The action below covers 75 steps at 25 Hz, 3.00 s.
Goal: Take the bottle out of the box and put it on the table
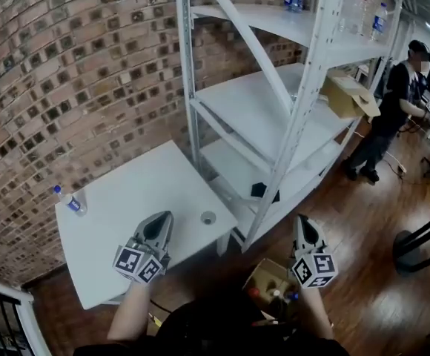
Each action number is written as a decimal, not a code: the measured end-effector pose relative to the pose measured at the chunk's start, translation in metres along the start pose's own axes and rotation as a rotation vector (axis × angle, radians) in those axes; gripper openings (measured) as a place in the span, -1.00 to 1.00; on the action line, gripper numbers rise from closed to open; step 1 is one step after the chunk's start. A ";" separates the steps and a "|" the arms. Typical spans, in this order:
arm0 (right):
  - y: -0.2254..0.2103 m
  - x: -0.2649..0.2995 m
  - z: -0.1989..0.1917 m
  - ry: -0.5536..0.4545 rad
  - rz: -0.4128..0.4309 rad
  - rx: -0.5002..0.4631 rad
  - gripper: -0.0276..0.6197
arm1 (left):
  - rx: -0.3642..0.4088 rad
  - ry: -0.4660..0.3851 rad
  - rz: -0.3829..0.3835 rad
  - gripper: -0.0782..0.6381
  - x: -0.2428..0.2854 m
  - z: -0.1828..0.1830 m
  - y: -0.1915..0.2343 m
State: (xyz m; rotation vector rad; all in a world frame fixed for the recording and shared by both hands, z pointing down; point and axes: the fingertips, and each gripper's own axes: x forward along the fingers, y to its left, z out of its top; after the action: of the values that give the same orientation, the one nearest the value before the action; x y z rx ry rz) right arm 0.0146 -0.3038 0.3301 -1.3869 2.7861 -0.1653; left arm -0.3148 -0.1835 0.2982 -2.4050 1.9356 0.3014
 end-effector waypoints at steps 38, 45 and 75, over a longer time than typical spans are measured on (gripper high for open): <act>0.043 -0.385 -0.041 -0.021 -0.730 0.051 -0.91 | -0.175 0.079 -0.721 -0.77 -0.030 -0.025 -0.218; 0.022 -0.410 -0.015 -0.054 -0.771 -0.005 -0.91 | -0.186 0.033 -0.778 -0.77 -0.014 -0.020 -0.260; -0.108 -0.330 -0.142 0.188 -0.638 0.155 -0.91 | -0.154 0.348 -0.705 -0.77 0.062 -0.169 -0.311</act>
State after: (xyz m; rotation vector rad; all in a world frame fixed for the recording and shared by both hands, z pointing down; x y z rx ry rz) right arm 0.2902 -0.0937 0.4746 -2.2541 2.2777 -0.5298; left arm 0.0213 -0.2007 0.4249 -3.2043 1.0326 -0.0069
